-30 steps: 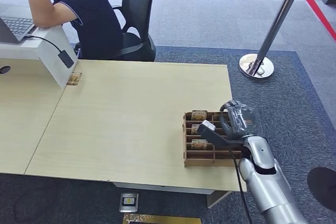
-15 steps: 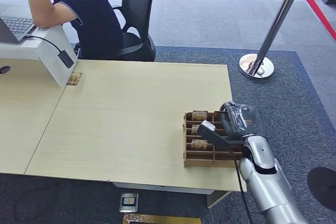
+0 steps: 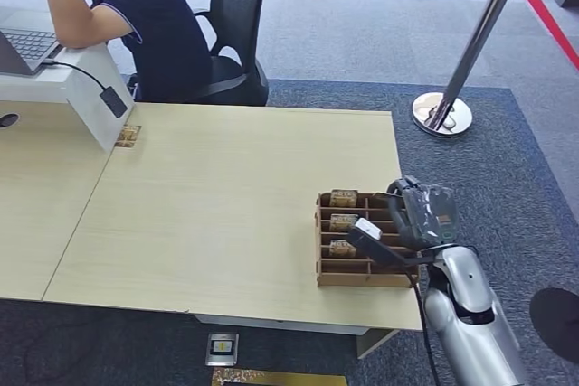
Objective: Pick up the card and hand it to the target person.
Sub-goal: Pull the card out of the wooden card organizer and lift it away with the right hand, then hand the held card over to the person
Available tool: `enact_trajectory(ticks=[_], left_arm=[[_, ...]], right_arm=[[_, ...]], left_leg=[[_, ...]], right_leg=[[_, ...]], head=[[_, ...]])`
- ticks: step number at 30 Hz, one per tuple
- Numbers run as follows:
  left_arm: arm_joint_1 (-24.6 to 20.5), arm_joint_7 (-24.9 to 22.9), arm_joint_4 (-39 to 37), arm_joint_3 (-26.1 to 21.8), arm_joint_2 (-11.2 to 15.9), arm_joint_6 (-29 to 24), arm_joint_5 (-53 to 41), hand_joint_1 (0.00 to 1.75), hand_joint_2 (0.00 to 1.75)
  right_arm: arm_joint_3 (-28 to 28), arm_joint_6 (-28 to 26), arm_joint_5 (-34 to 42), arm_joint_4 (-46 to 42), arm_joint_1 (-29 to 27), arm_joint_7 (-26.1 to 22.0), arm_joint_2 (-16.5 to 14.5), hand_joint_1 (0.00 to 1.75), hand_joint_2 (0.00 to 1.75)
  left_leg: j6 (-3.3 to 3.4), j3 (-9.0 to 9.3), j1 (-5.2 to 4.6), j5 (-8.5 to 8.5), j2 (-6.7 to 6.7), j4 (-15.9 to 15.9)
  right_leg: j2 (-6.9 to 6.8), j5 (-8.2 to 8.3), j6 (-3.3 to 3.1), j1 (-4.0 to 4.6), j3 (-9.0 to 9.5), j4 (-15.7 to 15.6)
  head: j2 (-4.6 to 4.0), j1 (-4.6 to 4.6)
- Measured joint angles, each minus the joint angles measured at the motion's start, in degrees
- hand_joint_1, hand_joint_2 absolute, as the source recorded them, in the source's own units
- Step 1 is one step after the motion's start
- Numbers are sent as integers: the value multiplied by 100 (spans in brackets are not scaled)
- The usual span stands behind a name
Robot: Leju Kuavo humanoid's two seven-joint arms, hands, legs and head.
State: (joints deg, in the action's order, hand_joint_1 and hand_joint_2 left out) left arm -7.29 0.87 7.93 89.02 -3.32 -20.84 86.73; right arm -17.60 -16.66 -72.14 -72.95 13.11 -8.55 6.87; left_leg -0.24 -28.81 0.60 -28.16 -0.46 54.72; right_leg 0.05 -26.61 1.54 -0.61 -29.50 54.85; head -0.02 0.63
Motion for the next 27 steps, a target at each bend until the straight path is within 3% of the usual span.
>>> enact_trajectory(ticks=[8, 14, 22, 27], left_arm=[[4, 3, -2, 0, 0, 19, -5, 0, 0], [-29, 44, -2, 0, -4, 15, 14, 0, 0], [-91, 157, -2, 0, -43, -58, 28, 0, 0], [-94, 91, -2, 0, -68, -77, -16, 0, 0]], right_arm=[[41, 160, 74, -1253, -462, -217, 143, 175, 175], [-396, 219, 283, -1229, 31, -414, 31, 175, 175], [-1268, -55, 790, 573, 1623, -555, -1138, 175, 175], [-1500, -251, 734, 1535, 2159, -430, -1831, 175, 175]], left_leg=[[0, -2, 0, 1, 0, 0], [-5, -5, 1, 7, 3, -3], [-18, -4, 8, 27, 6, -3], [-19, -9, 12, 27, 5, -4]], right_leg=[[0, 1, -2, 0, 1, 0], [1, 7, -8, 1, 2, 6], [1, 15, -20, 7, -12, 20], [1, 14, -21, 12, -15, 21]], head=[[0, 1], [-1, 2], [0, 0], [0, -1]])
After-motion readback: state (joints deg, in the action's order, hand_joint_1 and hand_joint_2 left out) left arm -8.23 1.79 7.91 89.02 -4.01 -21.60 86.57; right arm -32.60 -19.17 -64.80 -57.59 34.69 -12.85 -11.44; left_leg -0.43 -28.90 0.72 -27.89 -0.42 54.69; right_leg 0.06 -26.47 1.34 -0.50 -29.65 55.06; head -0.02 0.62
